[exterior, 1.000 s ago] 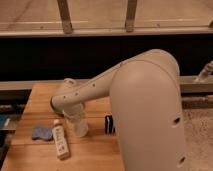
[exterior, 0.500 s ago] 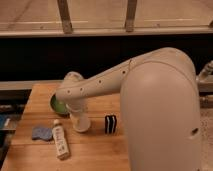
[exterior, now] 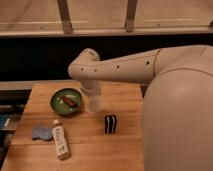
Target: Place the ceramic cup over the eraser
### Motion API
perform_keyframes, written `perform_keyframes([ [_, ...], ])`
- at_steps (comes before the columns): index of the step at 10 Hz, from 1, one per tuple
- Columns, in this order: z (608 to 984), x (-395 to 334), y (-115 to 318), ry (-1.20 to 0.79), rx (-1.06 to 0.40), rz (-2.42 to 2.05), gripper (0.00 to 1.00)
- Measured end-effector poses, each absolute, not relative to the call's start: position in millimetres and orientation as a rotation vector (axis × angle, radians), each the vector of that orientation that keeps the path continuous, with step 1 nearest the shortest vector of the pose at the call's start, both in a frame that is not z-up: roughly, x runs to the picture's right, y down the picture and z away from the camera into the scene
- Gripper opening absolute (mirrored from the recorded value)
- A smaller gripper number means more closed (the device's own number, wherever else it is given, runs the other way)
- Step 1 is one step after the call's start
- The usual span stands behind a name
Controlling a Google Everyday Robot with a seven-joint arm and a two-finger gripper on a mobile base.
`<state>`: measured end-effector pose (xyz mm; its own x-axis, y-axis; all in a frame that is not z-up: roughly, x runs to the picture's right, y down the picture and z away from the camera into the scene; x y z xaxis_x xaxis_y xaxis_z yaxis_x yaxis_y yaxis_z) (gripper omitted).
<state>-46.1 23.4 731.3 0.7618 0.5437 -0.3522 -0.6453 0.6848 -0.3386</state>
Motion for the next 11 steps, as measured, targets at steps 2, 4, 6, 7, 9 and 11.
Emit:
perform_keyframes([
  [2, 711, -19, -15, 0.262, -0.426, 0.723, 0.00],
  [4, 691, 19, -37, 0.302, -0.386, 0.780, 0.00],
  [6, 672, 56, -40, 0.337, -0.358, 0.842, 0.00],
  [7, 662, 76, -37, 0.352, -0.348, 0.873, 0.00],
  [9, 644, 112, -26, 0.385, -0.343, 0.928, 0.00],
  [11, 635, 130, 1, 0.415, -0.378, 0.962, 0.00],
])
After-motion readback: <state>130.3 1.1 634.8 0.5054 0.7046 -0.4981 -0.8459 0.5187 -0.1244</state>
